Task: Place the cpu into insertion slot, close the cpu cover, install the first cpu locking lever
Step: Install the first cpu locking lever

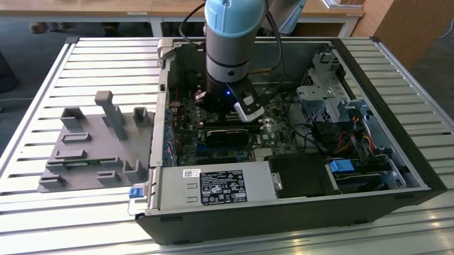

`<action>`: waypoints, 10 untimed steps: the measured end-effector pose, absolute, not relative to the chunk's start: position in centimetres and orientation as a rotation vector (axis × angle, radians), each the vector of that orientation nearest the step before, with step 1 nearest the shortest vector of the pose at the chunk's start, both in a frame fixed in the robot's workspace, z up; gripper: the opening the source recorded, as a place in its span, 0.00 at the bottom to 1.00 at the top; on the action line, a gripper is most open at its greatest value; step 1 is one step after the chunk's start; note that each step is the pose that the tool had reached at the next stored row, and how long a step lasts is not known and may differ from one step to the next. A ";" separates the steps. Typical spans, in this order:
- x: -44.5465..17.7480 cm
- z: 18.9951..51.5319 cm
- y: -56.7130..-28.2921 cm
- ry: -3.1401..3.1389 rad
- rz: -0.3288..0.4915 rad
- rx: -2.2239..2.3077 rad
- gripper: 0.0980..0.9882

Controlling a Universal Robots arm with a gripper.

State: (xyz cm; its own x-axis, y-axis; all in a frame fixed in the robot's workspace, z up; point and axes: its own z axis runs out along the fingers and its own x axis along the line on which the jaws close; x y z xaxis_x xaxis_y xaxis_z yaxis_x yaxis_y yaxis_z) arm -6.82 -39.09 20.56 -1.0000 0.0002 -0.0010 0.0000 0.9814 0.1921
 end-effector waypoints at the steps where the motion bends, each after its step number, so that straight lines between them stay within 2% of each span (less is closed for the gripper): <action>1: -6.9 20.5 -39.1 3.125 0.309 0.000 0.01; 10: -7.1 19.8 -39.3 3.118 0.374 0.000 0.01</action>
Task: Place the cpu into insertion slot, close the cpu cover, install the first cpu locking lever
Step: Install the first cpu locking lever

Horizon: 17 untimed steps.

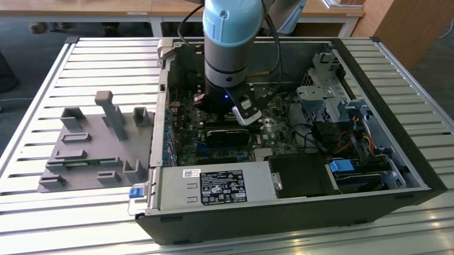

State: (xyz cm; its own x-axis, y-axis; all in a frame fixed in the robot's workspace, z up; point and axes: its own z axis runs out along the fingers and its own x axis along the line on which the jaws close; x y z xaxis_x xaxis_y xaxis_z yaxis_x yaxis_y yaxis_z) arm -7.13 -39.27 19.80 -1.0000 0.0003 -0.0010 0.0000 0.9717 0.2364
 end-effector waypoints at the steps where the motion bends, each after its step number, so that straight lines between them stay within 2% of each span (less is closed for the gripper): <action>1: -7.2 19.8 -39.3 3.118 0.376 0.000 0.01; 17: -7.8 19.1 -39.3 3.111 0.428 0.000 0.01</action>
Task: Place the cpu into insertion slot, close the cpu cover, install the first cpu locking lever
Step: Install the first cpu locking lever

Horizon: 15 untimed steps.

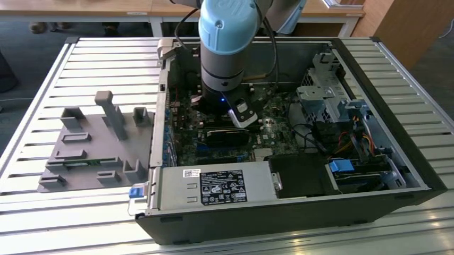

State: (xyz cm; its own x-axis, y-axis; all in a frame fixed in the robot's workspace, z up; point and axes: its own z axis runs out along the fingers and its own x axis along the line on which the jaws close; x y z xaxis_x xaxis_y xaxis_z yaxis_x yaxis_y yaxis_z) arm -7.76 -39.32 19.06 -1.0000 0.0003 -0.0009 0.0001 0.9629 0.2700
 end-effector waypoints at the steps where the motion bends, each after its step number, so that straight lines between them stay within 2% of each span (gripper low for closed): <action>1: -7.8 19.1 -39.3 3.111 0.428 0.000 0.01; 15: -7.8 20.0 -39.3 3.111 0.429 0.000 0.01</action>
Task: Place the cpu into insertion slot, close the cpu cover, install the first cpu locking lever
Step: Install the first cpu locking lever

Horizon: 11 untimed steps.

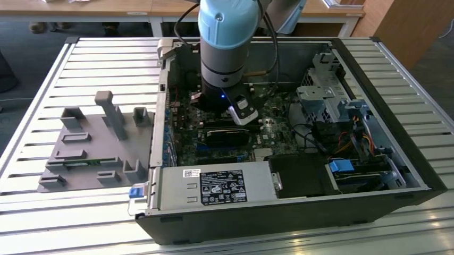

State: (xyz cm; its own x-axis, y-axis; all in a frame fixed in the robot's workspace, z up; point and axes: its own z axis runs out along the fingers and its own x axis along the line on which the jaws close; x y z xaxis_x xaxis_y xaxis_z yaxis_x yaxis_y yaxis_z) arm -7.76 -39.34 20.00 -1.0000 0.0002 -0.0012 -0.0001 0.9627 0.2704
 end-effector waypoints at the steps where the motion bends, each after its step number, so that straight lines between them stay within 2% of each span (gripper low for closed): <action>1: -7.8 20.0 -39.3 3.111 0.428 0.000 0.01; 11: -7.8 20.1 -39.3 3.111 0.430 0.000 0.01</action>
State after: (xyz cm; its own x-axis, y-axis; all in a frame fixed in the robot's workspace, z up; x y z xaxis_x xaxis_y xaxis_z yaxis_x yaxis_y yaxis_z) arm -7.77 -39.35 20.07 -1.0000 0.0002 -0.0011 -0.0001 0.9624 0.2715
